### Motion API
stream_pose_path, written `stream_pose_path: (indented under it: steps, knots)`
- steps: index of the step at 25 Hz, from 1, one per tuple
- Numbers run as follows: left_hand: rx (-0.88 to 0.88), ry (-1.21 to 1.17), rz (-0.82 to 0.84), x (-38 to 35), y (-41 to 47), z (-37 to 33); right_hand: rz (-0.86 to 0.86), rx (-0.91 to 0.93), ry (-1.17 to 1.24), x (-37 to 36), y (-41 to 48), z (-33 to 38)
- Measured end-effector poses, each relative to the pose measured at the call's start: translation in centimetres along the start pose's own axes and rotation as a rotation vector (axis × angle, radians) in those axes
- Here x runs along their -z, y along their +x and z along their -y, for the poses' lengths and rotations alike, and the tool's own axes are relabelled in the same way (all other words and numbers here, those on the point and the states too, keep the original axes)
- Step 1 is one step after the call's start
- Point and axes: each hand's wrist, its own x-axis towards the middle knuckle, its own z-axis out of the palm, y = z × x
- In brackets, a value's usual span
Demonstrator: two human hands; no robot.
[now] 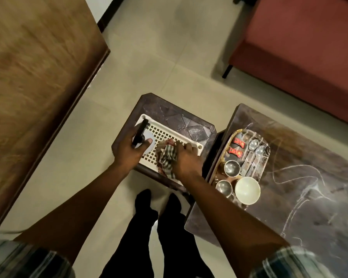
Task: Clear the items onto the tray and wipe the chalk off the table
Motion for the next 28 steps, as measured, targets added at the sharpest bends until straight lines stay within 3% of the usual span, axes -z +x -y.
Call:
stream_pose_path:
  steps: [3,6,10,15,19,22,28]
  knots:
    - [-0.038,0.006,-0.004,-0.6,0.5,0.0,-0.081,-0.005,-0.053,-1.2,0.3,-0.7]
    - [-0.089,0.007,0.031,-0.6,0.8,-0.5,-0.084,-0.02,0.113,-0.8,-0.5,-1.2]
    - [-0.144,-0.048,0.002,1.0,-0.8,-3.5,-0.091,-0.13,0.57,1.8,-4.2,-1.1]
    - [-0.293,-0.15,-0.021,3.0,-4.3,-13.0,-0.161,-0.242,1.366,6.3,-12.7,-2.2]
    - [-0.549,-0.279,0.188,2.1,-9.0,-20.7,-0.421,-0.188,1.596,11.7,-20.2,-5.5]
    - [-0.741,-0.207,0.379,-0.6,-15.0,-26.0,-0.625,-0.159,1.677,15.0,-28.0,-9.7]
    - [-0.78,-0.214,0.696,-7.6,-31.1,-31.5,-0.825,-0.191,1.842,12.4,-44.4,-19.6]
